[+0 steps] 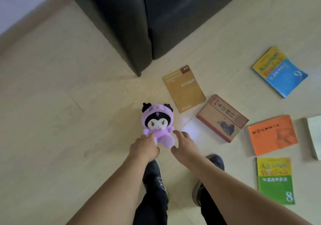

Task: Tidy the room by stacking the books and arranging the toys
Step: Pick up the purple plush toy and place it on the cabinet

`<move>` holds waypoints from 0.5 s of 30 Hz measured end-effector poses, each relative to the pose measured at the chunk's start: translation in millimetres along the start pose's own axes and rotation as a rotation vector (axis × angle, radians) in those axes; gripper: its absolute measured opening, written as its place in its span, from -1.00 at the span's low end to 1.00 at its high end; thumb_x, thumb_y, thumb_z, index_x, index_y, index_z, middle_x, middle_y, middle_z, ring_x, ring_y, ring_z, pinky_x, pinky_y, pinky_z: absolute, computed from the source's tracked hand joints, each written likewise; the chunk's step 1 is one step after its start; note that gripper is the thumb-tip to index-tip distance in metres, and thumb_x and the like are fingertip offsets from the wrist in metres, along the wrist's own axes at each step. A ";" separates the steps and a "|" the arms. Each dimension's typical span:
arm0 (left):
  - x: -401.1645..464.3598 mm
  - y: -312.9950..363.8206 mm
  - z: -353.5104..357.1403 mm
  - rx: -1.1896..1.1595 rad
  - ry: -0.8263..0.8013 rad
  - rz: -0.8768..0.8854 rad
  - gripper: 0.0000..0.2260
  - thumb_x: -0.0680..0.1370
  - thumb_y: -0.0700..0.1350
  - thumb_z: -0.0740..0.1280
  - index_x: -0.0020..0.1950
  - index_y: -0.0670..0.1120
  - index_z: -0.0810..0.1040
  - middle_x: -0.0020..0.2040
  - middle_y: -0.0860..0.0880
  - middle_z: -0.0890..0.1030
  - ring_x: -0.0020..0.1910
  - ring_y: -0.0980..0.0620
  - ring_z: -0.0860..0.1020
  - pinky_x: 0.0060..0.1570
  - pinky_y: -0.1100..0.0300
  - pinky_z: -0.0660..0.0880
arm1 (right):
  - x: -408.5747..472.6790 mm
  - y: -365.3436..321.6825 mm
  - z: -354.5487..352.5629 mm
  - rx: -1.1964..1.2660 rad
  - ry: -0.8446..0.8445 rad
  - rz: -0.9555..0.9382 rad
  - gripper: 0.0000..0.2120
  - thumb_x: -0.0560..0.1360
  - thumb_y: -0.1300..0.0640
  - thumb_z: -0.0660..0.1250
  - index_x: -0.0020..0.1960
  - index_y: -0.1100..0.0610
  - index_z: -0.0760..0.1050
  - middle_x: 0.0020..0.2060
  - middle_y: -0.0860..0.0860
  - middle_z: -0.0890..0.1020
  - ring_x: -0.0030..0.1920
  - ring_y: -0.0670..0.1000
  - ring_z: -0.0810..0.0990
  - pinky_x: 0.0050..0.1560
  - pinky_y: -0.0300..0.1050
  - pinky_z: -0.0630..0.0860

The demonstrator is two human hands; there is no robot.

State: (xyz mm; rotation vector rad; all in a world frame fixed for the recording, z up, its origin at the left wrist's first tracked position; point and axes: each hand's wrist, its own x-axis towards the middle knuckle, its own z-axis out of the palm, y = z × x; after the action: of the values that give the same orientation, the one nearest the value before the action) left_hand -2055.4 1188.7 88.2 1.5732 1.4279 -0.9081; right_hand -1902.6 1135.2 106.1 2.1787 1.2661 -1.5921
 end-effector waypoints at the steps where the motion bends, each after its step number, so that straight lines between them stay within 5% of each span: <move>1: 28.0 -7.6 17.1 0.045 0.021 0.004 -0.49 0.56 0.03 0.28 0.48 0.05 0.24 0.36 -0.11 0.40 0.27 -0.17 0.43 0.14 0.00 0.43 | 27.7 8.6 17.7 -0.022 0.007 0.000 -0.35 0.51 0.10 0.27 0.53 -0.04 0.10 0.42 0.03 0.26 0.29 0.14 0.44 0.13 -0.04 0.46; 5: 102.8 -25.0 78.1 0.183 0.070 0.027 -0.34 0.55 0.11 0.36 0.55 0.06 0.10 0.41 -0.12 0.32 0.28 -0.18 0.44 0.11 -0.01 0.46 | 105.5 39.2 77.9 -0.107 0.026 0.020 -0.35 0.42 0.11 0.36 0.43 0.00 0.16 0.27 0.07 0.27 0.10 0.19 0.50 -0.09 -0.06 0.43; 9: 146.3 -36.4 111.6 0.205 0.189 0.082 -0.41 0.56 -0.03 0.34 0.53 0.03 0.14 0.31 -0.13 0.35 0.12 -0.14 0.53 -0.03 0.03 0.49 | 154.1 58.4 122.2 -0.099 0.004 0.012 -0.42 0.41 0.14 0.38 0.36 0.09 0.21 0.18 0.12 0.32 0.02 0.20 0.51 -0.08 -0.06 0.45; 15: 122.4 -25.8 81.7 0.049 0.207 0.095 -0.42 0.53 -0.06 0.36 0.52 0.09 0.24 0.30 -0.12 0.37 0.11 -0.14 0.49 -0.14 0.09 0.43 | 129.4 50.2 98.2 0.059 0.049 0.035 -0.53 0.39 0.07 0.37 0.25 0.08 0.32 0.08 0.07 0.39 -0.12 0.10 0.44 -0.19 -0.11 0.39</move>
State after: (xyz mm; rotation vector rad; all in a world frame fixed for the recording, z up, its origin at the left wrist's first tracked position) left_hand -2067.9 1166.0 -58.9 1.7980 1.4676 -0.7471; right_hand -1927.2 1116.7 -61.1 2.2755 1.2012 -1.5921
